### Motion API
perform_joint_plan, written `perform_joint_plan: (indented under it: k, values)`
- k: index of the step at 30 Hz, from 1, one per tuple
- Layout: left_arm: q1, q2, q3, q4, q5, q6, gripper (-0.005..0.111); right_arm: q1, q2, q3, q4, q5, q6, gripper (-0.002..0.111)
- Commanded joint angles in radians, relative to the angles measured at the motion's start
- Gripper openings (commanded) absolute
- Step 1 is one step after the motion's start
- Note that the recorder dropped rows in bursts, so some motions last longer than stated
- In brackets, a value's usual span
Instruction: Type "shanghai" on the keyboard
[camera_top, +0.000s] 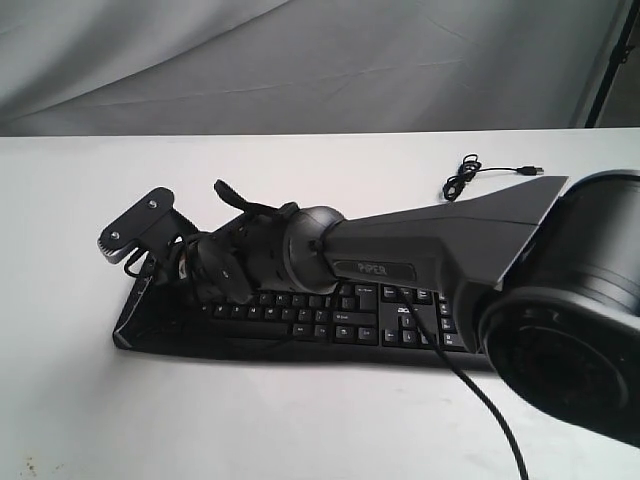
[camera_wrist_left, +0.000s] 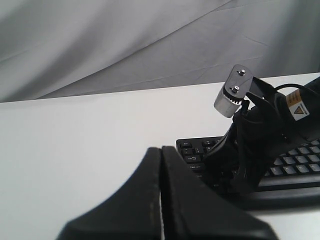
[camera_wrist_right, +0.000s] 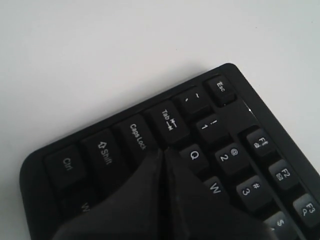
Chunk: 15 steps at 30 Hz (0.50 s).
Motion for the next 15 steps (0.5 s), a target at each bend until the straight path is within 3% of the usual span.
perform_joint_plan:
  k: [1,7,15]
  values:
    - [-0.004,-0.003,0.004,0.001,-0.003,-0.003,0.000,-0.008,-0.027,-0.007,-0.011,0.001,-0.001,0.000]
    - [-0.004,-0.003,0.004,0.001,-0.003,-0.003,0.000,-0.008,-0.107,0.028,-0.037,0.042,-0.001,0.000]
    - [-0.004,-0.003,0.004,0.001,-0.003,-0.003,0.000,-0.047,-0.306,0.306,-0.032,0.008,0.013,0.000]
